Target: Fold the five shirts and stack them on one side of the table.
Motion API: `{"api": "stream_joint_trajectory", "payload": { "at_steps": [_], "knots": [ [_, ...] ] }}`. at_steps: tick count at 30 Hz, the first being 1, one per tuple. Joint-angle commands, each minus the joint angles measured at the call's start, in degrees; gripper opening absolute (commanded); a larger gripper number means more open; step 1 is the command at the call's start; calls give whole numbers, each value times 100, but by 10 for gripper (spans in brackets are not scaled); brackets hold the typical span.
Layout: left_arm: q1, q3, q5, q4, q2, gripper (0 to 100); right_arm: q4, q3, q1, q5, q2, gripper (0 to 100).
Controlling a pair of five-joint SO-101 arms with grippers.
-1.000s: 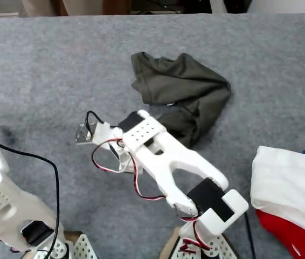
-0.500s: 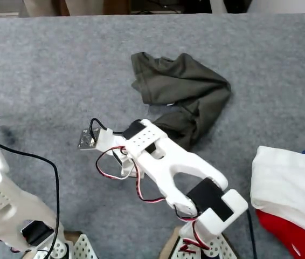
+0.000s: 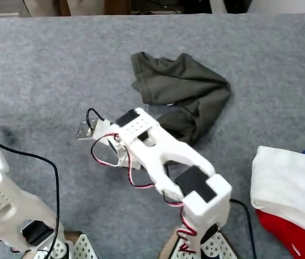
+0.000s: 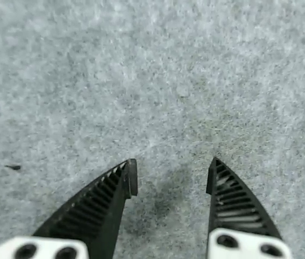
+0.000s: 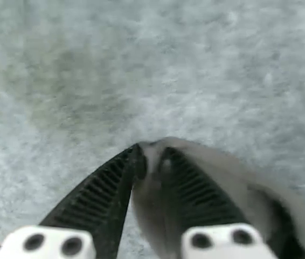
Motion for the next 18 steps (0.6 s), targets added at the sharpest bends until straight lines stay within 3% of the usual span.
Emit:
{"api": "stream_joint_trajectory", "payload": {
  "at_steps": [1, 8, 14, 18],
  "knots": [
    [-35, -281, -26, -44, -57, 214, 229, -295, 13, -255, 303, 4],
    [-35, -281, -26, -53, -57, 214, 360, -971, 567, -888, 330, 4],
    [53, -281, -26, -79, -57, 214, 1582, -3371, 1200, -1793, -242, 4],
    [79, -290, -26, -79, -66, 214, 1679, -5130, 1235, -2057, -655, 4]
  ]
}}
